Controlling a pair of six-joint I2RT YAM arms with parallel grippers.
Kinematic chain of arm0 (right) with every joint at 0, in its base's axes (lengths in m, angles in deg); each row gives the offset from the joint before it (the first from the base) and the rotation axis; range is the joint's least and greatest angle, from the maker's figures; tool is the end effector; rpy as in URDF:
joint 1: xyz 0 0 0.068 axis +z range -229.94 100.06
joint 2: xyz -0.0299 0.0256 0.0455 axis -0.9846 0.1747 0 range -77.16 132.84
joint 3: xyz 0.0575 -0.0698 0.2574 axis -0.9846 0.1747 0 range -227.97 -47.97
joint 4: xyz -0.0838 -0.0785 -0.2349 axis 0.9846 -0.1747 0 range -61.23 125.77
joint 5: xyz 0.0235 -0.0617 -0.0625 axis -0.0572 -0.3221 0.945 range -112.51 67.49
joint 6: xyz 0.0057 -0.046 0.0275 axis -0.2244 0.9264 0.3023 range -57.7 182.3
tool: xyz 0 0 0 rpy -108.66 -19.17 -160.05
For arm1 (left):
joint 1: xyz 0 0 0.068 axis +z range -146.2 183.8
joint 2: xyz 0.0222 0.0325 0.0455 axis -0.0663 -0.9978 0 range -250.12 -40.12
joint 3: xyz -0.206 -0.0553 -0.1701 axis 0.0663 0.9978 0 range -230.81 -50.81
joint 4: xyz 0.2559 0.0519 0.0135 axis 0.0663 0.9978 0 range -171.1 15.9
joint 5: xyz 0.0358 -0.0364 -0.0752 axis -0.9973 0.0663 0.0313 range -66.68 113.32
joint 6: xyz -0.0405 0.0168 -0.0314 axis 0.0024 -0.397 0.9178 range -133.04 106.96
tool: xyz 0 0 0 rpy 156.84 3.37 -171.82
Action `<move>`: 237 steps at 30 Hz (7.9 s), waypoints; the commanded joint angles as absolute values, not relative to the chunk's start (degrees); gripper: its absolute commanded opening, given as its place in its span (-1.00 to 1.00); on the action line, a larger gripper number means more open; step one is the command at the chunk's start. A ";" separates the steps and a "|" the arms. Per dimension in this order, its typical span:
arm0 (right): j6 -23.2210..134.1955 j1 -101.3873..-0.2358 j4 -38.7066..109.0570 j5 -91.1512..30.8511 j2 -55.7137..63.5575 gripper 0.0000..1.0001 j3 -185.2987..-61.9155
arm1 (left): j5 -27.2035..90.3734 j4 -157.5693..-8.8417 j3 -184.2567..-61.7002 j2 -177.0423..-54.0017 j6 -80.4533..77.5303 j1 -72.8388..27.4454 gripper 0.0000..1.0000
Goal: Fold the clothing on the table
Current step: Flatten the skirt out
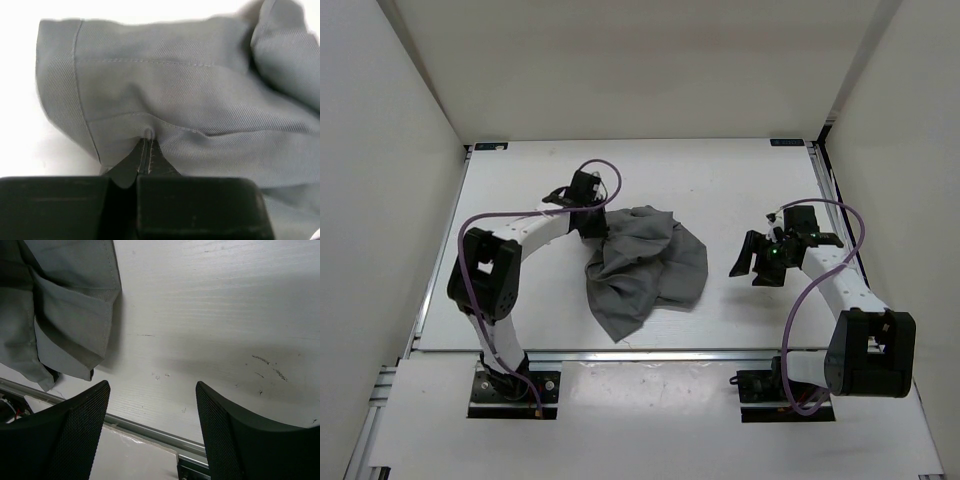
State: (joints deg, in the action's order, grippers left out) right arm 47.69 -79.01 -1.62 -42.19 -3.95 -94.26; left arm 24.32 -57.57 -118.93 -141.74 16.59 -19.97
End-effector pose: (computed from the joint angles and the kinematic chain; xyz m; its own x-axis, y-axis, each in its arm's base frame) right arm 0.2357 0.0158 0.2120 -0.9125 0.2228 -0.3430 0.0713 0.9124 0.4030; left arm 0.3385 -0.1499 0.1949 -0.8710 -0.1566 -0.4657 -0.0218 0.9593 -0.2817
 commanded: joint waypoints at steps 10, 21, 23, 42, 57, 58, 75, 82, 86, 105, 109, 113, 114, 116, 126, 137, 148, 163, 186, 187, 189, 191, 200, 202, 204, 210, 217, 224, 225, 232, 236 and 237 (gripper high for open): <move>47.01 -78.18 -0.09 -44.83 -3.07 0.49 -94.99 | 29.37 -41.82 -173.02 -142.33 8.93 -25.55 -1.00; 47.36 -79.85 0.00 -45.00 -4.30 0.50 -93.59 | 48.54 -54.10 -146.24 -123.56 16.04 -25.64 -1.00; 47.54 -81.33 -0.44 -45.10 -4.21 0.49 -93.85 | 49.69 -55.61 -134.78 -118.80 17.80 -26.08 -1.00; 41.83 -67.47 5.36 -51.95 6.32 0.49 -111.24 | 41.69 -52.00 -115.05 -112.79 13.77 -15.79 0.10; 41.91 -59.46 1.67 -54.49 23.47 0.34 -133.58 | 41.96 -63.35 -114.00 -128.00 15.09 -24.14 0.13; 41.82 -58.68 2.02 -55.37 24.17 0.30 -133.23 | 41.61 -63.52 -114.52 -128.70 14.56 -24.23 0.13; 40.07 -59.63 4.21 -56.08 21.11 0.18 -123.85 | 45.74 -70.11 -115.59 -131.71 17.89 -33.64 -0.77; 35.77 -60.78 12.38 -58.01 15.66 0.16 -111.79 | 48.73 -70.74 -116.11 -131.52 19.84 -32.23 -0.78; 30.14 -62.53 18.98 -62.93 14.16 0.16 -108.70 | 47.67 -68.45 -118.31 -133.28 17.98 -31.97 -0.70; 27.41 -57.71 20.57 -61.54 22.42 0.11 -117.92 | 31.94 -54.92 -133.16 -137.83 9.81 -25.02 -0.05; 28.55 -56.82 19.51 -60.13 22.60 0.10 -118.46 | 26.23 -45.71 -142.10 -146.44 9.37 -26.69 -0.03; 28.99 -56.04 20.30 -59.07 24.00 -0.05 -117.23 | 25.26 -44.44 -143.10 -149.27 11.91 -28.71 -0.02; 29.25 -56.55 20.48 -59.42 24.87 -0.40 -116.88 | 24.47 -44.80 -142.83 -149.28 12.88 -29.33 -0.02; 29.87 -56.65 20.04 -60.30 26.10 -0.81 -116.70 | 23.50 -44.89 -142.57 -149.71 13.06 -30.12 -0.02; 29.79 -56.21 19.42 -60.83 25.85 -0.68 -115.83 | 21.30 -46.21 -140.01 -149.97 14.99 -29.60 0.03; 29.43 -56.03 21.62 -61.27 18.56 -0.60 -112.23 | 17.00 -48.67 -141.33 -153.84 17.45 -31.44 0.09; 29.96 -58.93 21.80 -62.85 12.05 -0.55 -104.84 | 15.24 -51.48 -141.25 -156.83 19.92 -32.23 0.11; 31.98 -61.22 19.94 -62.76 7.57 -0.61 -102.91 | 16.56 -46.12 -156.01 -157.12 15.61 -34.52 -1.00; 31.36 -60.25 23.20 -66.37 13.01 -0.13 -105.28 | 18.22 -47.79 -145.84 -128.89 14.29 -15.54 -1.00; 31.19 -60.25 23.20 -66.45 12.58 -0.11 -105.28 | 18.49 -48.23 -144.51 -128.62 14.38 -15.45 -1.00; 31.54 -59.99 22.85 -65.93 12.40 -0.11 -105.45 | 20.33 -49.10 -141.88 -128.27 14.73 -14.92 -1.00; 31.89 -60.07 22.42 -65.32 11.70 -0.12 -105.45 | 22.88 -47.98 -139.06 -129.67 11.95 -15.70 0.40; 31.10 -61.13 23.55 -65.31 10.29 -0.12 -102.38 | 25.63 -41.02 -136.94 -137.58 5.93 -22.12 0.42; 30.75 -60.87 23.90 -65.40 10.12 -0.12 -101.94 | 20.98 -44.34 -133.54 -136.98 7.95 -23.35 0.38; 30.57 -60.95 24.26 -65.31 9.85 -0.12 -101.68 | 19.11 -47.87 -130.71 -136.53 10.77 -23.97 0.37; 30.49 -61.65 23.99 -64.87 8.27 -0.12 -100.80 | 17.35 -49.99 -132.45 -141.88 14.38 -25.55 0.36; 30.84 -62.62 23.82 -65.05 7.66 -0.11 -99.66 | 17.88 -50.96 -132.90 -145.23 15.61 -27.13 0.34; 31.36 -62.71 23.73 -65.58 8.18 -0.13 -100.62 | 19.98 -54.29 -130.96 -145.05 16.93 -27.22 -0.12; 31.28 -62.54 23.38 -66.01 8.18 -0.14 -100.36 | 20.07 -54.30 -131.31 -145.14 17.28 -26.87 -0.23; 31.62 -63.15 23.46 -66.28 8.45 -0.14 -100.88 | 17.36 -49.38 -135.62 -148.48 15.53 -29.33 -0.20; 31.54 -63.50 23.73 -66.36 7.92 -0.14 -100.27 | 16.99 -48.15 -135.98 -149.01 15.26 -29.68 -0.17; 31.37 -63.76 23.73 -65.84 7.75 -0.15 -100.01 | 17.26 -48.49 -135.54 -149.10 15.43 -29.77 -0.22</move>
State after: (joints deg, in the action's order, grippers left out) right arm 30.97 -63.05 22.65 -65.12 9.56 -100.29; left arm 18.15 -50.01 -134.20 -150.07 15.95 -29.10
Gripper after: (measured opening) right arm 0.428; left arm 0.406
